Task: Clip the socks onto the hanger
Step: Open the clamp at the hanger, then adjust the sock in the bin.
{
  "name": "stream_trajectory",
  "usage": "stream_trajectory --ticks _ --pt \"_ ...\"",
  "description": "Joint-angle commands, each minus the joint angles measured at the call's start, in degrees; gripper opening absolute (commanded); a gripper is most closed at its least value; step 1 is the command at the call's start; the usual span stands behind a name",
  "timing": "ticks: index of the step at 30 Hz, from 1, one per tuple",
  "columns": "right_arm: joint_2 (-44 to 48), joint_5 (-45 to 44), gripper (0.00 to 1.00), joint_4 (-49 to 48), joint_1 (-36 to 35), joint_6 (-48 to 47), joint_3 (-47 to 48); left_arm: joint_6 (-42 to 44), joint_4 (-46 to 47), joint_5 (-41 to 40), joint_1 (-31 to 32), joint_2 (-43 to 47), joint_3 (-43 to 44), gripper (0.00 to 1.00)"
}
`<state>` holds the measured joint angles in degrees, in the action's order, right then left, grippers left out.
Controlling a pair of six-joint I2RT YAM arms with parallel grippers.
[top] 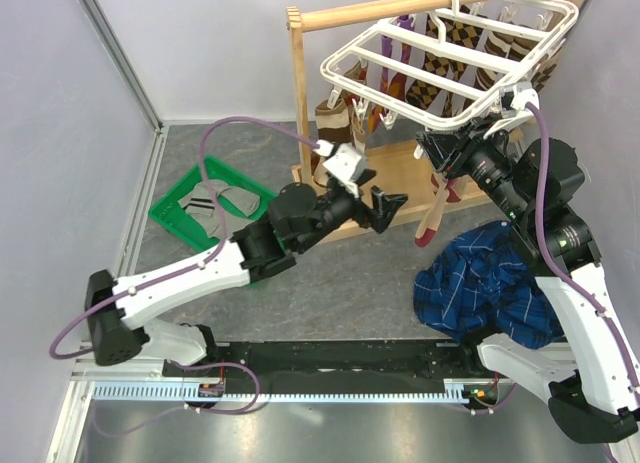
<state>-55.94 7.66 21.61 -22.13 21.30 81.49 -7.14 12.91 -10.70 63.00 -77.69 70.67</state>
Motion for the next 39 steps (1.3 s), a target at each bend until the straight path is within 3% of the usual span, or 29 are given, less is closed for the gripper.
stream_trajectory --ticks 1,8,12,17,24,29,39 --pt "-0.6 -0.6 0.0 0.7 0.1 -3.0 -0.6 -8.1 -10.3 -8.9 -1.3 6.8 -5.4 0.88" --pt "-0.5 -2.0 0.0 2.7 0.0 -6.4 -0.2 -20.8 -26.8 -15.8 -6.8 17.4 -14.9 0.88" --pt "-0.6 -2.5 0.0 4.1 0.0 -7.9 0.0 -27.7 -34.7 -16.2 -15.8 20.7 -19.4 0.84" --pt "-0.5 -2.6 0.0 4.4 0.1 -8.8 -0.4 -29.6 -38.7 -16.9 -27.7 22.0 -22.0 0.77" --pt "0.1 -3.4 0.0 4.7 -0.1 -10.3 -1.0 -25.7 -36.3 -14.1 -46.7 12.9 -21.0 0.68" --pt "0.3 -4.0 0.0 4.7 -0.5 -11.1 -1.4 -23.2 -32.7 -11.7 -54.6 1.2 -18.3 0.65" --pt "0.5 -4.8 0.0 4.8 -0.5 -12.2 -1.9 -21.6 -32.0 -9.4 -59.5 -17.7 -11.4 0.6"
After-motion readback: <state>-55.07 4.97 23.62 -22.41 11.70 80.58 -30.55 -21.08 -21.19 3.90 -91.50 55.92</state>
